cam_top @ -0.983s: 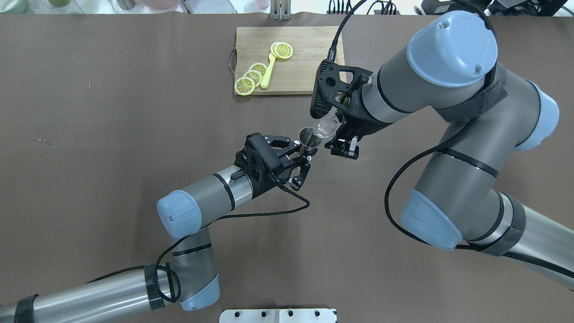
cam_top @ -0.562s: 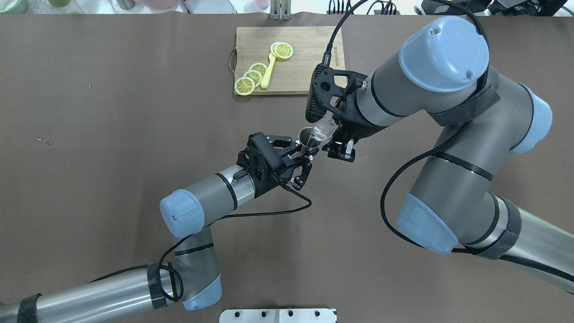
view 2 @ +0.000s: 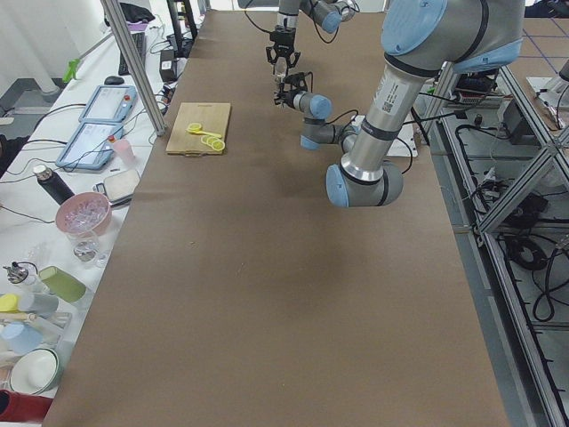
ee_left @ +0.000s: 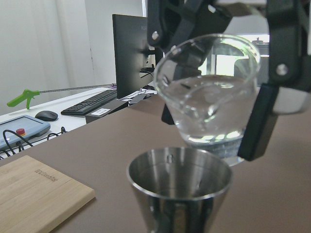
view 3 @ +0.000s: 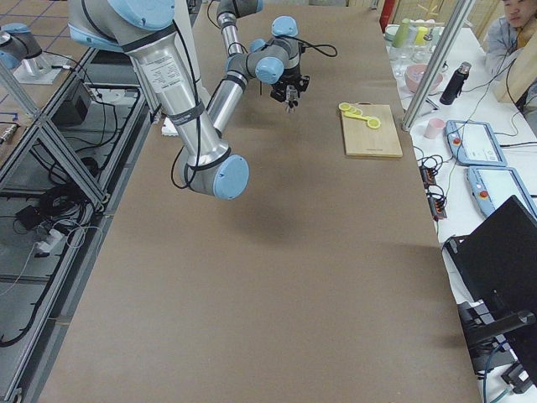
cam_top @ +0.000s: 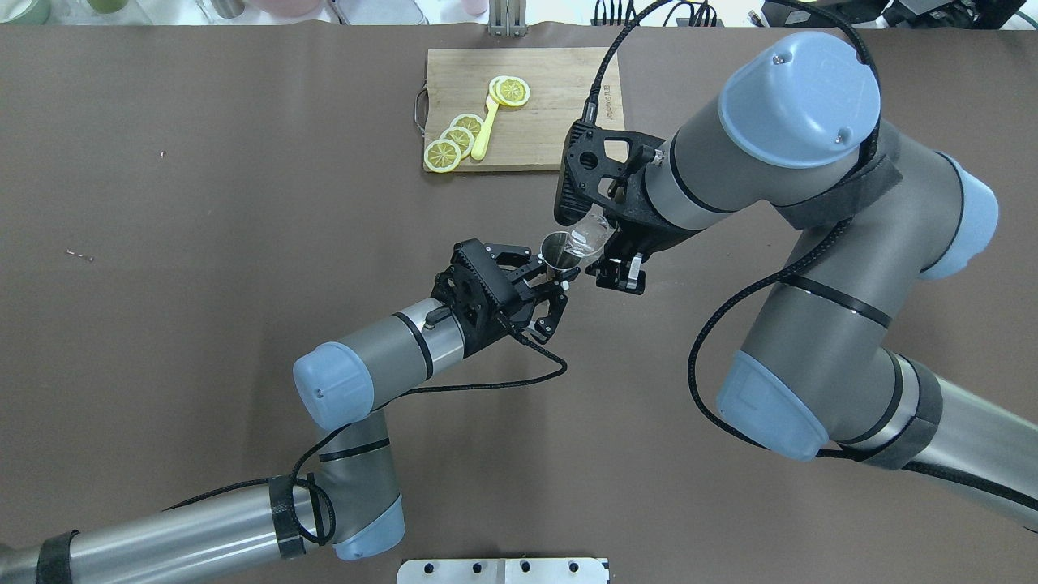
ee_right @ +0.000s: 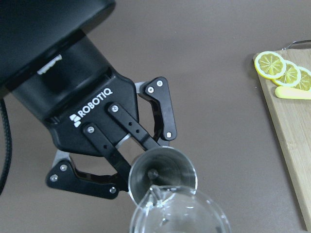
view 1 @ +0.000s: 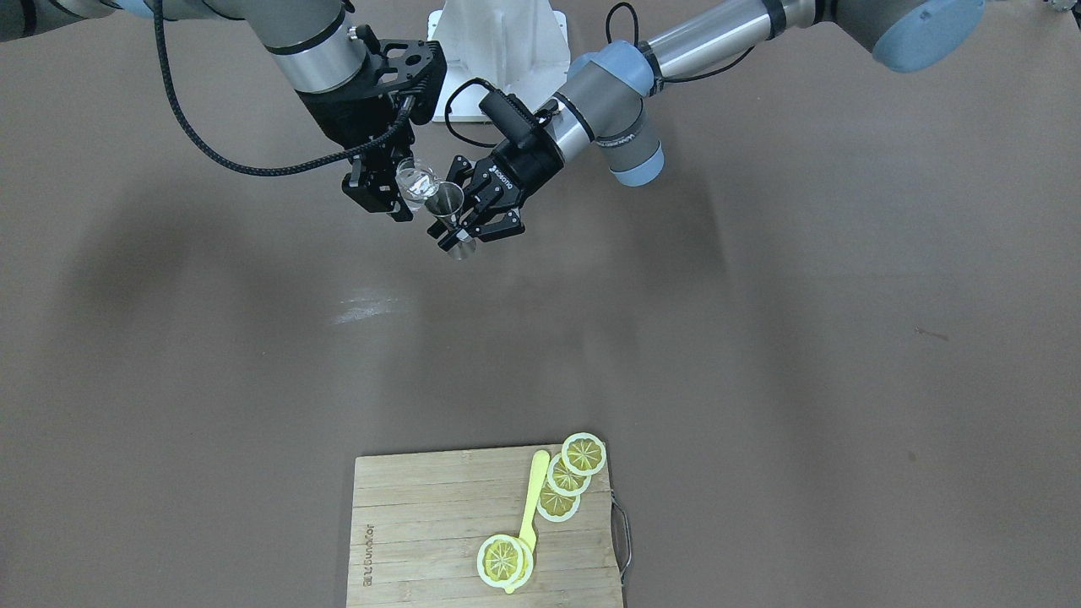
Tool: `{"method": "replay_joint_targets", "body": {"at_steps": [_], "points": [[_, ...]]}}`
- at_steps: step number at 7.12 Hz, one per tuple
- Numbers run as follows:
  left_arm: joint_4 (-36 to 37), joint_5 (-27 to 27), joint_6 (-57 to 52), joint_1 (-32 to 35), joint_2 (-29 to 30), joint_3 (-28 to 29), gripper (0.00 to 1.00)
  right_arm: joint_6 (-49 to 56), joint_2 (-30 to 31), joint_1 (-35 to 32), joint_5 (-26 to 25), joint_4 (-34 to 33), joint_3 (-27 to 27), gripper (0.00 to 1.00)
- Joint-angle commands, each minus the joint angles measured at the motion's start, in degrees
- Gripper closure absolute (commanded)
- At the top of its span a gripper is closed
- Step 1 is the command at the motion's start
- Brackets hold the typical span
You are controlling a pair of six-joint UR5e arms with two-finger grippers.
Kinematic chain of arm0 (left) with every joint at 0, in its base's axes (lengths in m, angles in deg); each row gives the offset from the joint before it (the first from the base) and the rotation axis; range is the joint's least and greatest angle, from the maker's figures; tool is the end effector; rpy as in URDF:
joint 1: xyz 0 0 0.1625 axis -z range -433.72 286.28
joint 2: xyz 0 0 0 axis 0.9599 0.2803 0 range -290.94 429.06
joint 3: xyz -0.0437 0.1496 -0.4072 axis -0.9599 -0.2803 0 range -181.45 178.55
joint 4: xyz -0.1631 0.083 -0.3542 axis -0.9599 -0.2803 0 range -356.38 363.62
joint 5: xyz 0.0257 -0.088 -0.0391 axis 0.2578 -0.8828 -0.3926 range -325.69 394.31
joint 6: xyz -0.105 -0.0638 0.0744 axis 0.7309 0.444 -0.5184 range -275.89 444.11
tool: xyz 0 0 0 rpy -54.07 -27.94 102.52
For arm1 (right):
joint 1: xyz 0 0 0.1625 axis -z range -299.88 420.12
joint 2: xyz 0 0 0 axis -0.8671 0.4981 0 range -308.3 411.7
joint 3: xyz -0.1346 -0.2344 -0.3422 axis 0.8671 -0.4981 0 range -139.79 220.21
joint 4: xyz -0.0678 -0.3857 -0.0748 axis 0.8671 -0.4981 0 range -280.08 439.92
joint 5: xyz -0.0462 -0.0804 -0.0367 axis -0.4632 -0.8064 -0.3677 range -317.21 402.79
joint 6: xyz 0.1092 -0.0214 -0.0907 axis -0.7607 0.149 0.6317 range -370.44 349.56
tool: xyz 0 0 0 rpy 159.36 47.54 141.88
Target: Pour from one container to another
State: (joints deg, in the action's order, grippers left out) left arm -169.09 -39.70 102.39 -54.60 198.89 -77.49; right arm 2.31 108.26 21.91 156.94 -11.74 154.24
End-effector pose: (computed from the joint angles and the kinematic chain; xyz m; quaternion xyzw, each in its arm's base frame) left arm 0.6203 -0.3981 0.1948 0.6297 0.5066 0.1548 0.5682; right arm -0.4306 -0.4340 0.2007 0.3696 -0.3271 -0.5441 0.6784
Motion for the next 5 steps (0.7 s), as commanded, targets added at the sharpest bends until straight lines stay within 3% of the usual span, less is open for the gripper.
{"method": "replay_joint_targets", "body": {"at_steps": [1, 5], "points": [[0.0, 0.0, 0.0, -0.1, 0.0, 0.0, 1.00, 0.2, 0.3, -0.2, 0.1, -0.2, 0.1, 1.00], [0.2, 0.0, 0.0, -0.1, 0.2, 0.1, 1.00, 1.3, 0.4, -0.4, 0.1, -2.5, 0.3, 1.00]]}}
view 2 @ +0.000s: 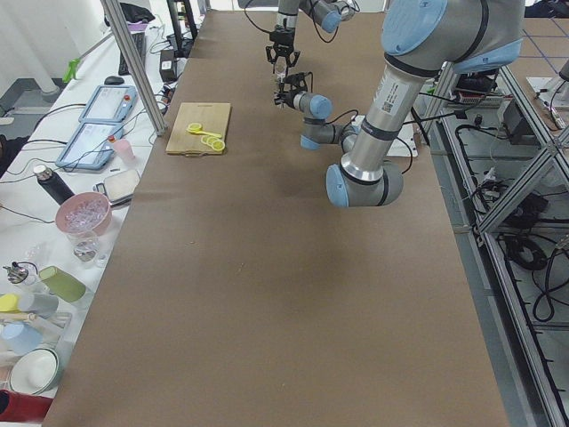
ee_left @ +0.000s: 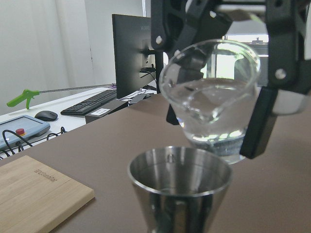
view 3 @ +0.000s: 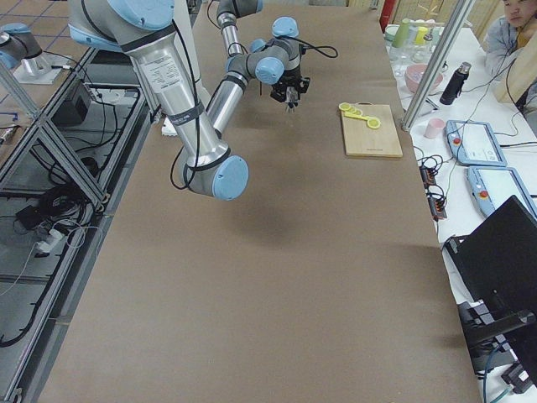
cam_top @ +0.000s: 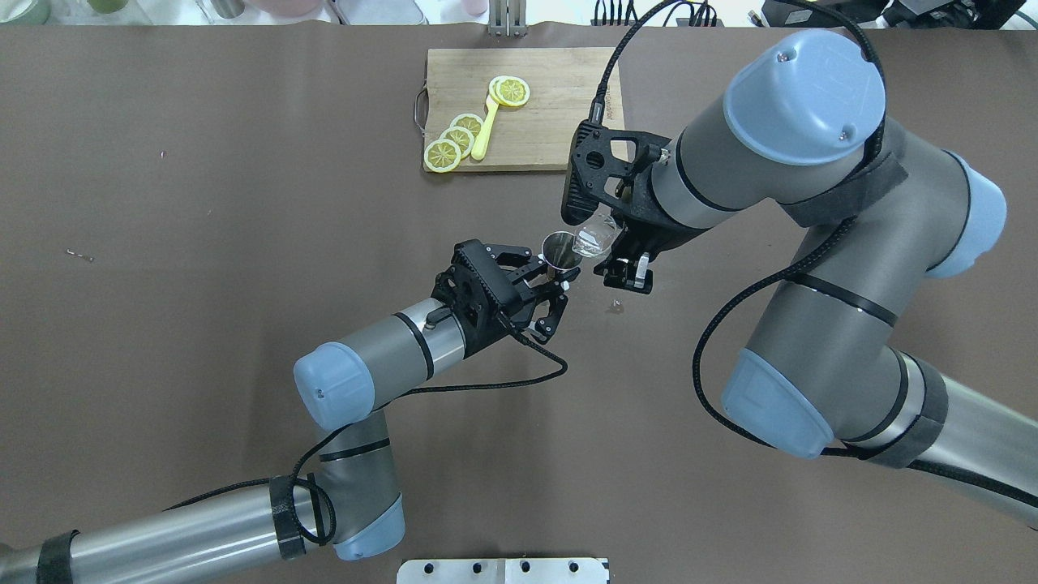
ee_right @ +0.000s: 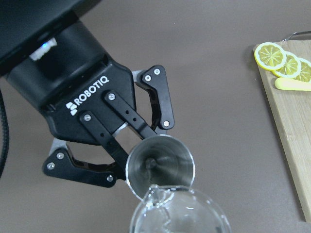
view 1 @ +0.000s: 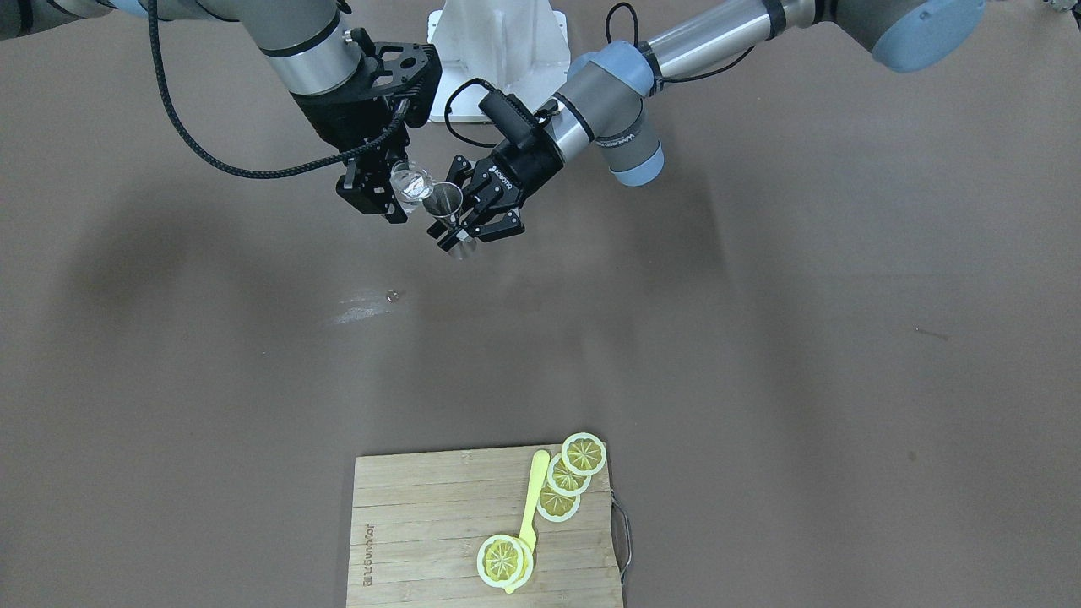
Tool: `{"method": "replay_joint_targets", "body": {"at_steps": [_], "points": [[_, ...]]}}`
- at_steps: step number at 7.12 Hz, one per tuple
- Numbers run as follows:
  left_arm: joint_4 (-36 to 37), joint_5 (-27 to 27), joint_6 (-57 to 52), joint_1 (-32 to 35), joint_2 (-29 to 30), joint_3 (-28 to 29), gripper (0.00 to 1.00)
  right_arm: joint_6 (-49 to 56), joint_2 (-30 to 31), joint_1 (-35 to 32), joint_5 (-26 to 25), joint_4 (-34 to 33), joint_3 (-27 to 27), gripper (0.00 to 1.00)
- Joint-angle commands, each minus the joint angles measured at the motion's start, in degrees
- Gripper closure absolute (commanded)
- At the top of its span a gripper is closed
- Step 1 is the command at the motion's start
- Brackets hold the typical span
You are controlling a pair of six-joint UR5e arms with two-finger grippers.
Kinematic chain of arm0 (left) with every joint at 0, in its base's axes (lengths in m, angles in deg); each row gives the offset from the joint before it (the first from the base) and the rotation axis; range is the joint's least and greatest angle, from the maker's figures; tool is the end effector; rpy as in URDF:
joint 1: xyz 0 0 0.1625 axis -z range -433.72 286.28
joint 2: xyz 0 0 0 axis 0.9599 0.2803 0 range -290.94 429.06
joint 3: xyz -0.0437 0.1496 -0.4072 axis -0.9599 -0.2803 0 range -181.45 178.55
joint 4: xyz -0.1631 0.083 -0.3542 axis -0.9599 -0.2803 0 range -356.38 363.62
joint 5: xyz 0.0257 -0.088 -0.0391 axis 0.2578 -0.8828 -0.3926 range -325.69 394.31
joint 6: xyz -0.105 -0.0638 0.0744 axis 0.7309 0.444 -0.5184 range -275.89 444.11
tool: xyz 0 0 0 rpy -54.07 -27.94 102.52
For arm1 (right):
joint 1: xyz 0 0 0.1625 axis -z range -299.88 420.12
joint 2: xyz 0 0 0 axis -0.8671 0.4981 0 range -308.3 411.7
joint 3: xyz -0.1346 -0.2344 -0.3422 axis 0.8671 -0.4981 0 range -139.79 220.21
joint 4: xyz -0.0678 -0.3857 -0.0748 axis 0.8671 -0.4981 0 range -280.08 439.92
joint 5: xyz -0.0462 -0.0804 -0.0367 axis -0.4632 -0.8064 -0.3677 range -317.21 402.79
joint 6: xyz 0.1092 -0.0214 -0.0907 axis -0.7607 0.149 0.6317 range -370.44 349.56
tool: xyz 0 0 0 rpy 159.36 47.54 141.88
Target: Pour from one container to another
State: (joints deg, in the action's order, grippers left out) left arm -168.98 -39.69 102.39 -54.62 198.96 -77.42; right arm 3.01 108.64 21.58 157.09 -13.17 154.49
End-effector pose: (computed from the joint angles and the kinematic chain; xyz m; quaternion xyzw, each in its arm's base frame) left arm 0.6211 -0.3981 0.1947 0.6293 0.5062 0.1552 0.5688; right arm -0.4270 -0.4352 0.2071 0.3605 -0.3222 -0.5478 0.6827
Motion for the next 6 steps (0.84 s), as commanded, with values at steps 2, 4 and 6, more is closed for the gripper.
{"method": "replay_joint_targets", "body": {"at_steps": [2, 4, 6], "points": [[0.2, 0.0, 0.0, 0.1, 0.1, 0.0, 1.00, 0.7, -0.6, -0.1, -0.2, -3.0, 0.1, 1.00], [0.2, 0.0, 0.0, 0.0, 0.4, 0.5, 1.00, 0.7, -2.1, -0.2, -1.3, -5.5, 0.2, 1.00], [0.2, 0.0, 0.0, 0.0, 0.4, 0.6, 1.00, 0.7, -3.9, -0.2, -2.9, -8.1, -0.1, 1.00]]}}
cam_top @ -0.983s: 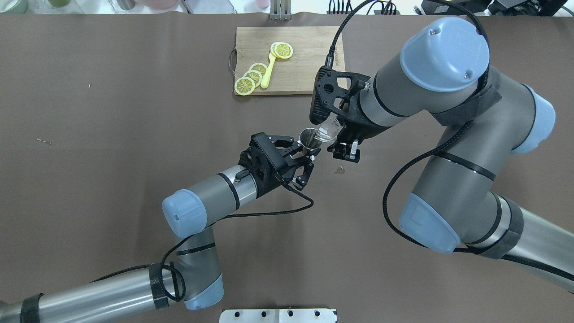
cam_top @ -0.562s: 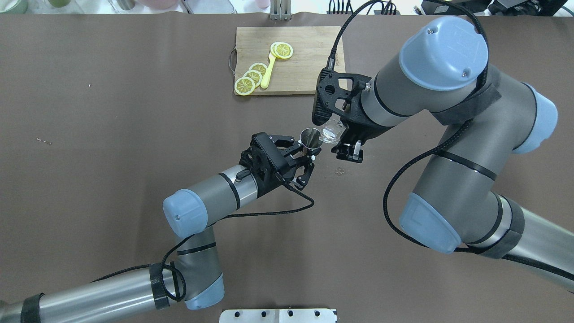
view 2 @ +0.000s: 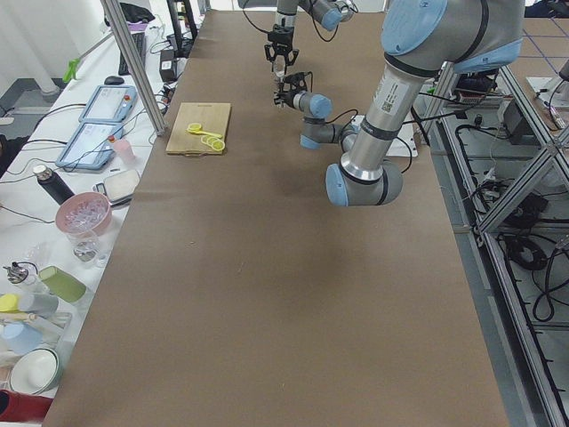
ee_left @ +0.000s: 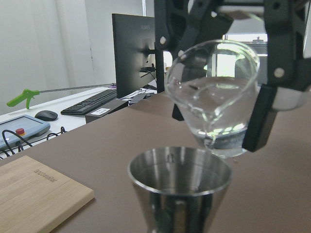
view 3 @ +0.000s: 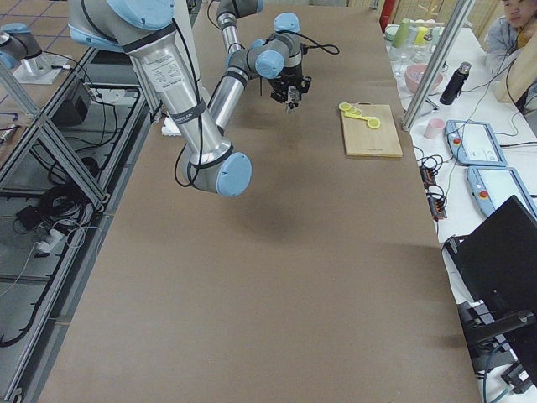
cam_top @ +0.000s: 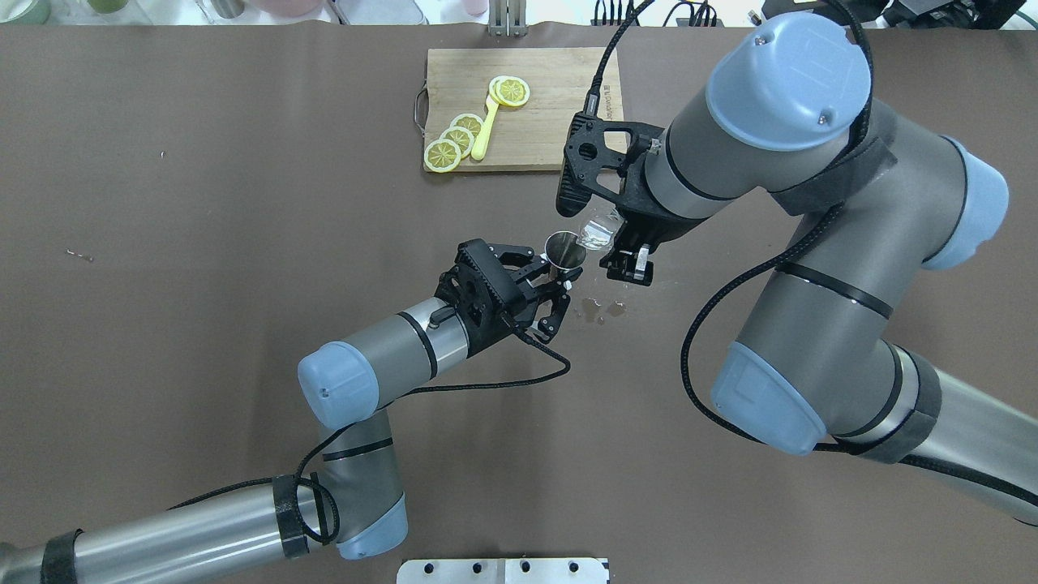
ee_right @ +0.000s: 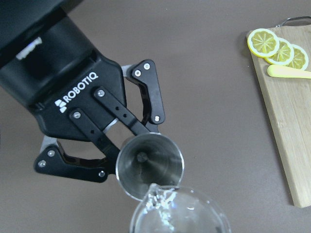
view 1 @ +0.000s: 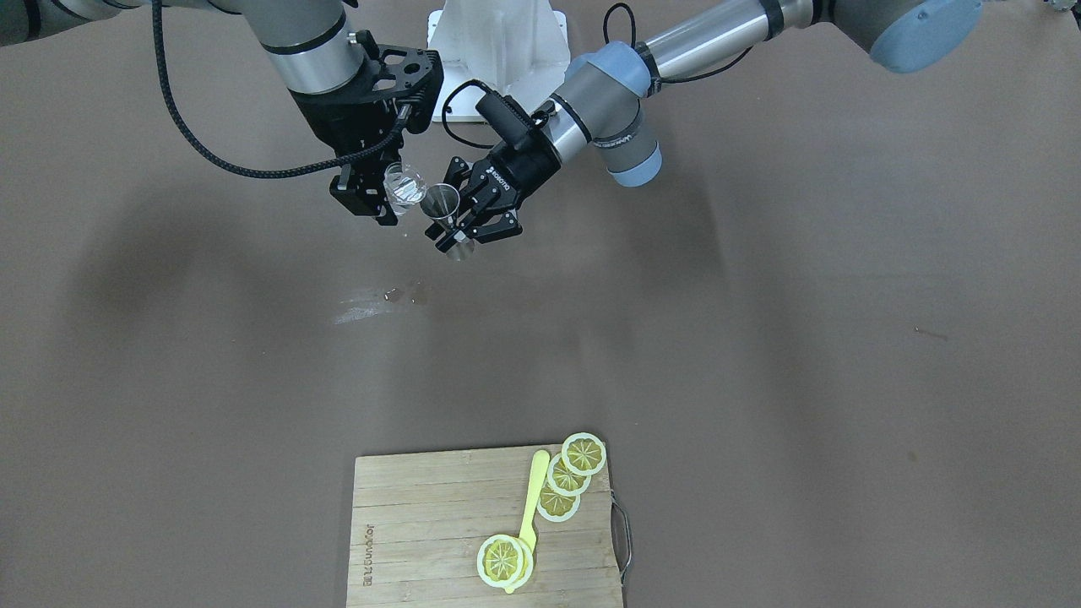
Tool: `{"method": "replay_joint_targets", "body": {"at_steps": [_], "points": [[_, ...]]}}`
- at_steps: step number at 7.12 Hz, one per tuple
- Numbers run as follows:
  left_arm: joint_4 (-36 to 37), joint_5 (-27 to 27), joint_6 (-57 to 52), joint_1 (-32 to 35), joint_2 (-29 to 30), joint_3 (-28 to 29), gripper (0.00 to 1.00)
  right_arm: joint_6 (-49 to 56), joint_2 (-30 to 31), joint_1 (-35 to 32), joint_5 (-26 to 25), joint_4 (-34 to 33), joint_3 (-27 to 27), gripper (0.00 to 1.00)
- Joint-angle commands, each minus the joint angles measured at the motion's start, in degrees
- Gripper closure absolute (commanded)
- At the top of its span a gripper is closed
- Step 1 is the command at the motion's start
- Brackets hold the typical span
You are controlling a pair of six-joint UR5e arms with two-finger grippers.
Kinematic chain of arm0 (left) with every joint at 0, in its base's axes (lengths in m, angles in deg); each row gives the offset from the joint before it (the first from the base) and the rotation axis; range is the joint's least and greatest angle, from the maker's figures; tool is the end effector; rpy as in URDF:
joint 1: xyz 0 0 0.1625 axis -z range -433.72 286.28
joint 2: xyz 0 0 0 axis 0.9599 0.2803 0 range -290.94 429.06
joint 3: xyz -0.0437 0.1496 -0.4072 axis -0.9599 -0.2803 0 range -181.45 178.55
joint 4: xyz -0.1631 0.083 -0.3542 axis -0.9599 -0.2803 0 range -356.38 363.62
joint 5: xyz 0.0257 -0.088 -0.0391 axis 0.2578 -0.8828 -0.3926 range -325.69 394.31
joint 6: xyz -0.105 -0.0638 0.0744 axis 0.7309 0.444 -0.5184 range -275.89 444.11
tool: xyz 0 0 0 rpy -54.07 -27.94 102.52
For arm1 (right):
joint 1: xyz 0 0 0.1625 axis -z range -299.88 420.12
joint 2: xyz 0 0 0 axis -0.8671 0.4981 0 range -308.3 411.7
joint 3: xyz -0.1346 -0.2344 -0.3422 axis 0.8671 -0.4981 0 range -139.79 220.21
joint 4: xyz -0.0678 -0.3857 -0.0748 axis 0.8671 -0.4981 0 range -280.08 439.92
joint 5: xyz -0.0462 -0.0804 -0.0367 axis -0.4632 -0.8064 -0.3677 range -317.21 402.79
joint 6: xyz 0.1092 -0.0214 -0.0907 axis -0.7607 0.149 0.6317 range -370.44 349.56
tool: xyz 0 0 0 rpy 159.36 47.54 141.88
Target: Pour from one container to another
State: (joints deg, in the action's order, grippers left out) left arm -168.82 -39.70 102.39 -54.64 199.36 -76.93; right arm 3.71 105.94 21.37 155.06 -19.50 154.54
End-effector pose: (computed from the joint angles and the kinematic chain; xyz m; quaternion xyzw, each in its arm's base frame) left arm 0.6242 -0.3989 0.1937 0.6285 0.5053 0.1563 0.5703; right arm -0.4248 -0.4423 0.1977 0.3426 -0.2990 -0.5486 0.7016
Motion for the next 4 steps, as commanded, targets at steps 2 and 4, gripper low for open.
{"method": "replay_joint_targets", "body": {"at_steps": [2, 4], "points": [[0.0, 0.0, 0.0, 0.1, 0.1, 0.1, 1.00, -0.1, -1.7, 0.2, -1.9, -2.7, -0.3, 1.00], [0.0, 0.0, 0.0, 0.0, 0.3, 0.3, 1.00, 0.0, -1.9, 0.3, -2.9, -3.4, -0.7, 1.00]]}}
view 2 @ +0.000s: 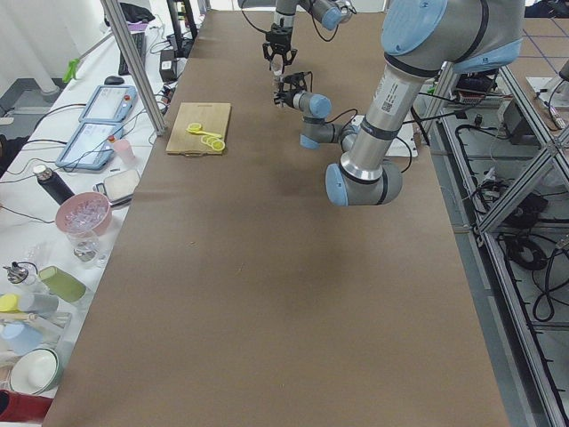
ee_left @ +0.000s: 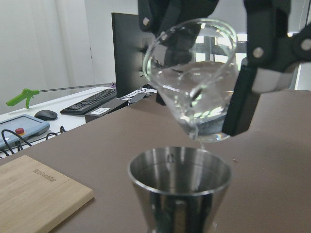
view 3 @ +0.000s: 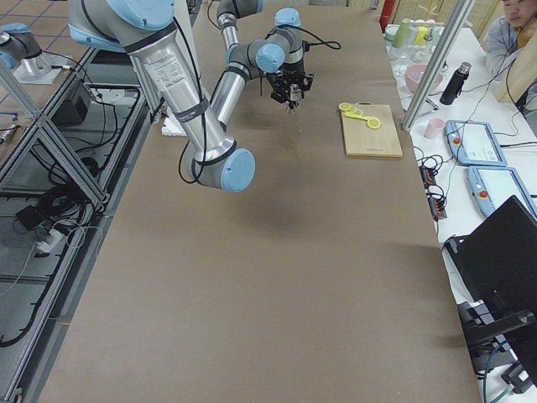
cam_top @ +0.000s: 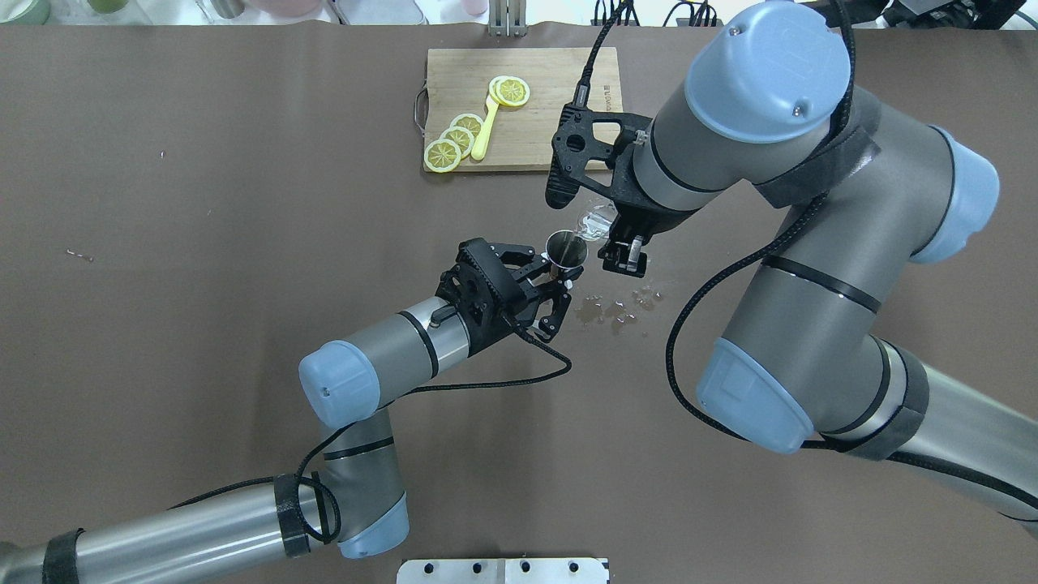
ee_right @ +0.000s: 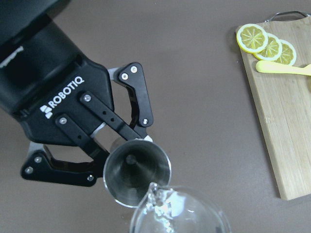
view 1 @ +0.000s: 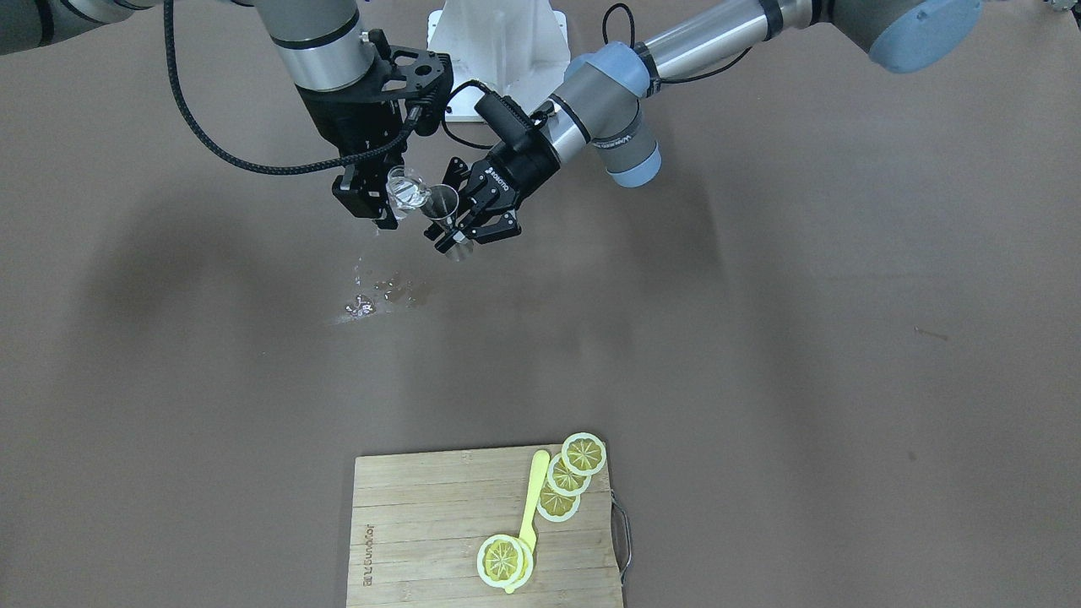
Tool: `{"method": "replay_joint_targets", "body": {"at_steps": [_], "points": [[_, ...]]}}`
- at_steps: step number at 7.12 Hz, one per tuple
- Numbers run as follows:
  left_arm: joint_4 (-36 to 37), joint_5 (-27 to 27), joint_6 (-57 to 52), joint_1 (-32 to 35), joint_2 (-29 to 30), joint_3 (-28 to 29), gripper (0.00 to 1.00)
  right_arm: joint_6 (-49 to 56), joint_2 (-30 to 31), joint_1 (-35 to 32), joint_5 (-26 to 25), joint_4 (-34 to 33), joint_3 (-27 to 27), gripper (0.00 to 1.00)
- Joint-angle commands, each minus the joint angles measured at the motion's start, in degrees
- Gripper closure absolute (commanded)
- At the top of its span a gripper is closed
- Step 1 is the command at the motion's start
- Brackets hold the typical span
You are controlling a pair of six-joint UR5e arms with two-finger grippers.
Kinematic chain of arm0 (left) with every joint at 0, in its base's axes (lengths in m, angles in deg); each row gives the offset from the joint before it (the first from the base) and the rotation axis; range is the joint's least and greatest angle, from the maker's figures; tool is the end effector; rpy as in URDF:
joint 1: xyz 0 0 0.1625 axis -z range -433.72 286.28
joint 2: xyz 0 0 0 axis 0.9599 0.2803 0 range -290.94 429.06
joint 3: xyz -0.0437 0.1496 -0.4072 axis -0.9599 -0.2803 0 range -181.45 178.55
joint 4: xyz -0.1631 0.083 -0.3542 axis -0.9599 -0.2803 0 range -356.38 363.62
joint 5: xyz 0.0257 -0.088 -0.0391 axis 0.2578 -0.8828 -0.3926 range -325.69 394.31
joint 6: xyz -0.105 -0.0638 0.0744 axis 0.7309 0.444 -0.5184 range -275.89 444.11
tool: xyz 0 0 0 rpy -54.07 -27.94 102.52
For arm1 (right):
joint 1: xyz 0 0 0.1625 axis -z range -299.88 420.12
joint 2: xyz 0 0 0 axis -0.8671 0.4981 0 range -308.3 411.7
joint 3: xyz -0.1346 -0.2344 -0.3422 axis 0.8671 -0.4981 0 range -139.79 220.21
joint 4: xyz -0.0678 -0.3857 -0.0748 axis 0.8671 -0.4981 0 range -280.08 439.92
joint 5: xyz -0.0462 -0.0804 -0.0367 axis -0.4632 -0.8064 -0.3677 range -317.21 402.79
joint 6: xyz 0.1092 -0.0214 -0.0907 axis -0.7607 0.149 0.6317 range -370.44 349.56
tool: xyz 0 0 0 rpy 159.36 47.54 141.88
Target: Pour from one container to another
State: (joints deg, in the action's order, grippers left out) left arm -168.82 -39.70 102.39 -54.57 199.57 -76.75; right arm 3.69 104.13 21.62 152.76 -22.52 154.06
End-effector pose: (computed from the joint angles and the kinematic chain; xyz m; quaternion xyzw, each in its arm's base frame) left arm 0.6247 -0.4000 0.1924 0.6289 0.5051 0.1559 0.5702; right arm -0.4271 -0.4476 0.1915 0.3362 -0.2802 -0.5461 0.7143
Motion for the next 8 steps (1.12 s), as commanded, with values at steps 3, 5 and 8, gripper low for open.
{"method": "replay_joint_targets", "body": {"at_steps": [3, 5, 8], "points": [[0.0, 0.1, 0.0, 0.0, 0.1, 0.2, 1.00, 0.0, -0.2, 0.7, -2.2, -0.8, -0.7, 1.00], [0.0, 0.3, 0.0, 0.0, 0.1, 0.2, 1.00, 0.3, 0.1, 0.3, -1.6, -0.7, 0.1, 1.00], [0.0, 0.3, 0.0, 0.0, 0.1, 0.2, 1.00, 0.7, 2.5, -0.7, -0.9, 0.1, 4.1, 1.00]]}}
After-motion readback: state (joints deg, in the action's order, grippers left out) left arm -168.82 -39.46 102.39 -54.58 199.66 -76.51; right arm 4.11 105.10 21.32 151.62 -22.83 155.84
